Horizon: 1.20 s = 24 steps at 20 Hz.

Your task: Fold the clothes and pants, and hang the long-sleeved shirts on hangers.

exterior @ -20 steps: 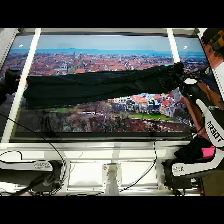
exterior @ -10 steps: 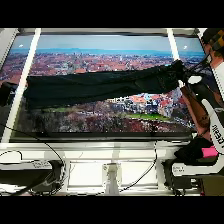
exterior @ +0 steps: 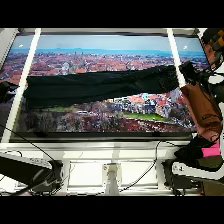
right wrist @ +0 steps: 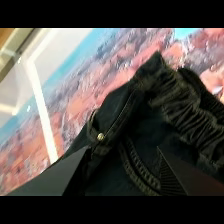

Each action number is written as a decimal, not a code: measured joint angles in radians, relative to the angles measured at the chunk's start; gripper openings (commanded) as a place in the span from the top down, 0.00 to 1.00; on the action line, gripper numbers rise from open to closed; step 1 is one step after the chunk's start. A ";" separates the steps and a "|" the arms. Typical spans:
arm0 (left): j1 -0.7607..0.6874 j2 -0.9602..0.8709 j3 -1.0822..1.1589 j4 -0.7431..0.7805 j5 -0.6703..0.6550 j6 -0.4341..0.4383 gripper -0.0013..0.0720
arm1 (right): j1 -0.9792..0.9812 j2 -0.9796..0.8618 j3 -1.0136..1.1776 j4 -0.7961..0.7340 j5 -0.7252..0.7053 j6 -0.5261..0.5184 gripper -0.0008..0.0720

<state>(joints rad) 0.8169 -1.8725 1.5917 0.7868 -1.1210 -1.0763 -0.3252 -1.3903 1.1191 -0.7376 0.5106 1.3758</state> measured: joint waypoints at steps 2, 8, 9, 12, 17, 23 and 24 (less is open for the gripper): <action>-0.005 -0.064 0.075 0.015 -0.061 -0.019 0.01 | -0.007 0.006 0.016 0.003 0.048 0.002 0.32; -0.016 -0.176 0.169 0.068 -0.188 -0.043 0.02 | -0.013 0.014 0.045 0.036 0.124 0.005 0.32; -0.021 -0.185 0.174 0.066 -0.195 -0.043 0.02 | -0.014 0.015 0.047 0.040 0.128 0.005 0.32; -0.041 -0.205 0.180 0.076 -0.211 -0.047 0.12 | -0.014 0.016 0.049 0.047 0.149 0.005 0.32; -0.098 -0.221 0.182 0.109 -0.217 -0.042 0.94 | -0.014 0.016 0.050 0.049 0.173 0.005 0.32; -0.161 -0.178 0.186 0.094 -0.287 0.029 0.94 | -0.014 0.016 0.068 0.048 0.211 -0.027 0.40; -0.167 -0.151 0.186 0.070 -0.298 0.038 0.94 | -0.014 0.016 0.079 0.048 0.226 -0.044 0.49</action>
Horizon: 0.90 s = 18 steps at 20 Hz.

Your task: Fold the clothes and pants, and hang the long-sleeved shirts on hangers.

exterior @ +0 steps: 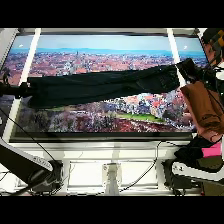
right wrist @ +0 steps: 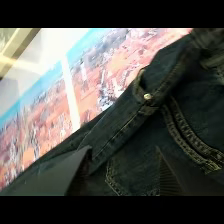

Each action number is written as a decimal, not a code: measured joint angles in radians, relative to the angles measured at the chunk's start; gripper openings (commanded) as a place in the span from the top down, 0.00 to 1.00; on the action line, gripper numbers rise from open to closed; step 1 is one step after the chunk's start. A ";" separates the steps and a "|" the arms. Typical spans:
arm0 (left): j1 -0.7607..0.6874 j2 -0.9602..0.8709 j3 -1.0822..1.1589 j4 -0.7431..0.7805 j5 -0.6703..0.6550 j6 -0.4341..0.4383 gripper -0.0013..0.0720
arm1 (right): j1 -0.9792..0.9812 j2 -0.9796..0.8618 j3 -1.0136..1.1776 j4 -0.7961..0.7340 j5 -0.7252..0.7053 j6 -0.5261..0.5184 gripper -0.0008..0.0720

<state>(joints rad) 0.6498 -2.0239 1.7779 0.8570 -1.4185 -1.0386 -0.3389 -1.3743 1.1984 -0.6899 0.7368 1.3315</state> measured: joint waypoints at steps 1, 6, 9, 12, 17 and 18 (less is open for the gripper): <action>-0.004 0.027 0.000 -0.013 -0.006 0.007 0.94 | 0.002 0.000 0.017 0.001 0.015 -0.021 0.55; -0.013 0.195 0.001 -0.129 -0.018 0.021 0.94 | 0.064 0.000 0.098 0.003 0.021 -0.079 0.94; -0.029 0.276 0.001 -0.268 -0.014 0.024 0.94 | 0.163 -0.002 0.118 0.006 -0.043 -0.089 0.94; -0.063 0.328 0.001 -0.385 -0.010 0.025 0.94 | 0.314 -0.011 0.125 0.006 -0.168 -0.092 0.94; -0.145 0.357 0.001 -0.473 -0.011 0.002 0.94 | 0.602 -0.098 0.140 0.006 -0.386 -0.049 0.95; -0.160 0.359 0.001 -0.495 -0.013 -0.002 0.94 | 0.653 -0.134 0.156 0.006 -0.402 -0.026 0.94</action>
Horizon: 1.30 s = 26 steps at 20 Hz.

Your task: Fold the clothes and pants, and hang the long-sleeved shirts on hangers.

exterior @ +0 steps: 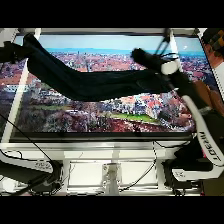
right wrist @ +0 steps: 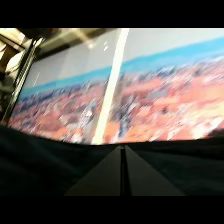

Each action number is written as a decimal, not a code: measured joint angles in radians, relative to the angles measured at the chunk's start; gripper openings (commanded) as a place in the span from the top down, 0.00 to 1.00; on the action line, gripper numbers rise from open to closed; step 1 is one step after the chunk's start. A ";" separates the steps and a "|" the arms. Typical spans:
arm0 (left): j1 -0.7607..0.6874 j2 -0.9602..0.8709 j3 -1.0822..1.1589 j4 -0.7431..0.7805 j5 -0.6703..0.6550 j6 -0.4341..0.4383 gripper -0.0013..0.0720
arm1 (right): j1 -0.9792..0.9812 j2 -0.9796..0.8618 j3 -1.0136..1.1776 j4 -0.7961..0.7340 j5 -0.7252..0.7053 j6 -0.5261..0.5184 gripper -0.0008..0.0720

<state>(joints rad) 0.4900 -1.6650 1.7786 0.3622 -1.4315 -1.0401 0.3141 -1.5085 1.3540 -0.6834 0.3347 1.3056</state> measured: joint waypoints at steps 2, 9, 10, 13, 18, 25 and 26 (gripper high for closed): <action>-0.025 0.004 0.000 -0.045 -0.003 -0.002 0.94 | 0.088 -0.088 0.050 -0.001 -0.004 0.045 0.95; -0.055 0.014 0.000 -0.100 -0.017 -0.008 0.94 | 0.304 -0.448 0.349 -0.008 0.117 0.249 0.95; -0.058 0.014 0.000 -0.102 -0.017 -0.008 0.94 | 0.324 -0.490 0.388 -0.009 0.132 0.288 0.95; -0.075 0.014 0.000 -0.106 -0.018 -0.008 0.94 | 0.378 -0.600 0.494 -0.024 0.182 0.408 0.95; -0.127 0.008 0.000 -0.100 -0.014 -0.008 0.94 | 0.435 -0.705 0.605 -0.049 0.226 0.534 0.95; -0.238 -0.042 0.000 -0.106 0.006 -0.007 0.94 | 0.381 -0.709 0.640 -0.138 0.415 0.567 0.94; -0.256 -0.051 0.000 -0.105 0.008 -0.007 0.94 | 0.354 -0.693 0.641 -0.167 0.469 0.547 0.94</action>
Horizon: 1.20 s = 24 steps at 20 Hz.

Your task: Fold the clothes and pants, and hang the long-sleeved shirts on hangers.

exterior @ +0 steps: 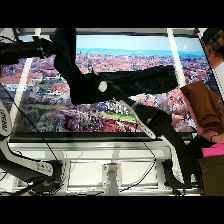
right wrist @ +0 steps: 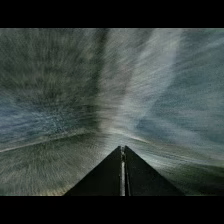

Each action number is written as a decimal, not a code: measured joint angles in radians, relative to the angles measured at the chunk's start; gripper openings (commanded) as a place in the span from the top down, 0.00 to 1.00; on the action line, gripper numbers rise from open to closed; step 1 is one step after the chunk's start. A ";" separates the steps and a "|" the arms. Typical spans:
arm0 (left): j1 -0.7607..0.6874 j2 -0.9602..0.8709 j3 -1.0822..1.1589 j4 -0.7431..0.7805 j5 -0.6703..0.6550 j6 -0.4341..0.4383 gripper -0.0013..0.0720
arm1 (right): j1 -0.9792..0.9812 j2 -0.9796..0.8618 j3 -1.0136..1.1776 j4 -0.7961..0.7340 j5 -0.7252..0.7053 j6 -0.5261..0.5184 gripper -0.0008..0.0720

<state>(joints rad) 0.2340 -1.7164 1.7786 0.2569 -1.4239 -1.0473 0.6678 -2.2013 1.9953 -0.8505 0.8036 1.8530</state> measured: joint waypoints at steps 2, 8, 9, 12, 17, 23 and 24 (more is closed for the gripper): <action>-0.042 -0.023 0.000 0.000 0.002 0.000 0.94 | -0.060 0.039 0.001 -0.059 0.126 -0.055 0.94; -0.185 -0.113 0.000 0.003 0.010 0.000 0.54 | -0.279 0.213 0.003 -0.203 0.363 -0.150 0.94; -0.211 -0.128 0.000 0.001 0.010 0.000 0.07 | -0.314 0.238 0.003 -0.219 0.380 -0.156 0.94; -0.279 -0.169 0.000 0.000 0.010 -0.001 0.01 | -0.412 0.312 0.003 -0.243 0.408 -0.175 0.94; -0.306 -0.193 0.000 -0.002 0.015 -0.002 0.13 | -0.518 0.387 0.002 -0.260 0.442 -0.215 0.94; -0.139 -0.144 0.000 0.005 -0.019 -0.004 0.34 | -0.589 0.441 0.002 -0.298 0.490 -0.321 0.94; -0.102 -0.128 0.000 0.031 -0.034 -0.003 0.34 | -0.600 0.450 0.002 -0.311 0.503 -0.348 0.94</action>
<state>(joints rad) 0.1322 -1.8442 1.7782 0.2882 -1.4574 -1.0504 0.0681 -1.7515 1.9972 -1.1610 1.3064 1.5047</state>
